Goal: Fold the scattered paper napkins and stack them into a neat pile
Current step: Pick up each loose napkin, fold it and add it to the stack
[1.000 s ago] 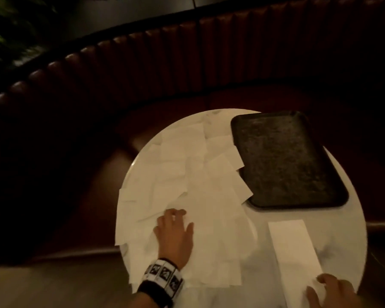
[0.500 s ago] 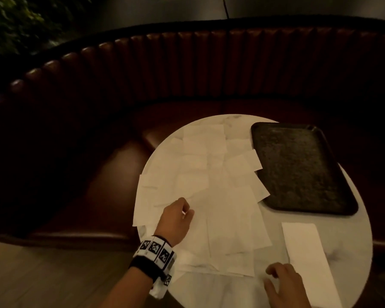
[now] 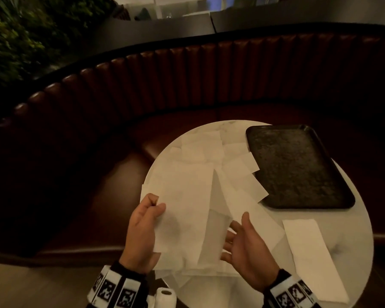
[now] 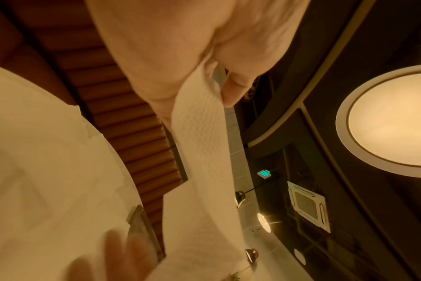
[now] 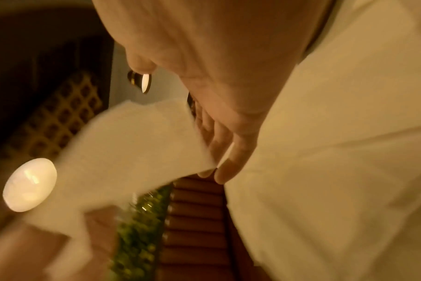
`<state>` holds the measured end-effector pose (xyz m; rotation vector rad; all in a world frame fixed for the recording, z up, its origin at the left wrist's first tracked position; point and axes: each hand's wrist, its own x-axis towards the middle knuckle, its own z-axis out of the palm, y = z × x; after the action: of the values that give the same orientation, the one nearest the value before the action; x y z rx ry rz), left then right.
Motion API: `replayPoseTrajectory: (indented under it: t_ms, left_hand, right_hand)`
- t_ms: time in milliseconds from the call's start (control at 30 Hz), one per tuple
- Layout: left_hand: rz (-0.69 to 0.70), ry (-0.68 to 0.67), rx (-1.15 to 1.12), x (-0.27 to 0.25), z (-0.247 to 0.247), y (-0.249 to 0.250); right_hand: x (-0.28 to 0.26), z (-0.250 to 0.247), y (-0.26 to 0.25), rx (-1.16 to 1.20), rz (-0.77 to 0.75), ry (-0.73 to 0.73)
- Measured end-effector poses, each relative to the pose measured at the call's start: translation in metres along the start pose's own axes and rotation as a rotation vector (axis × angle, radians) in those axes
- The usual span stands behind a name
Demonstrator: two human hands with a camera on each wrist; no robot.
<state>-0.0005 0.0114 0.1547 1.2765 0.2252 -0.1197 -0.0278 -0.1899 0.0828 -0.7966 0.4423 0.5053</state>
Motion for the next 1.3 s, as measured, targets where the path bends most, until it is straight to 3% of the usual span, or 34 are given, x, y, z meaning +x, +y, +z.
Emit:
replayPoseTrajectory:
  t_ms: [67,200,333,400,433,500,600,667,767,967,1067,1133,1200,1267,1300]
  left_hand:
    - [-0.041,0.011,-0.008,-0.007,-0.004,-0.003]
    - [-0.088,0.045,0.104,-0.013,-0.017,-0.014]
    - [0.129,0.173,0.663,-0.024,-0.019,-0.030]
    - [0.260,0.191,0.791,-0.046,-0.010,-0.040]
    - [0.255,0.189,0.788,-0.059,-0.005,-0.045]
    - [0.096,0.238,0.672,-0.077,-0.001,-0.057]
    - [-0.330,0.192,0.367,-0.072,0.001,-0.066]
    - [-0.418,0.106,0.142,-0.062,0.012,-0.066]
    - [-0.247,0.056,0.028,-0.044,0.027,-0.061]
    - [0.068,0.165,0.247,-0.023,0.032,-0.052]
    - [0.210,0.103,0.500,-0.018,0.027,-0.045]
    - [0.371,0.012,0.745,-0.016,0.021,-0.036]
    - [0.523,-0.137,0.936,-0.013,0.016,-0.027]
    - [0.636,-0.281,1.097,-0.011,0.013,-0.018]
    - [0.666,-0.335,1.157,-0.011,0.012,-0.013]
  right_hand:
    - [-0.006,0.007,-0.007,0.094,-0.062,-0.048]
    - [-0.010,0.011,-0.011,0.016,-0.215,-0.051]
    - [-0.018,0.012,-0.013,0.042,-0.273,0.006]
    - [-0.021,0.012,-0.011,0.096,-0.301,0.023]
    - [-0.023,0.014,-0.010,0.117,-0.314,0.034]
    - [-0.025,0.017,-0.008,0.121,-0.347,0.066]
    - [-0.029,0.020,-0.005,0.079,-0.394,0.095]
    - [-0.031,0.022,-0.001,0.052,-0.408,0.132]
    - [-0.030,0.024,0.005,0.024,-0.451,0.202]
    - [-0.032,0.006,0.011,-0.013,-0.415,0.289]
    - [-0.037,-0.019,0.001,-0.149,-0.486,0.561]
    - [-0.043,-0.026,-0.013,-0.500,-0.664,0.691]
    - [-0.044,-0.022,-0.025,-0.985,-0.880,0.488]
    - [-0.033,-0.004,-0.029,-1.442,-0.914,0.154]
    - [-0.026,0.004,-0.029,-1.557,-0.892,0.035]
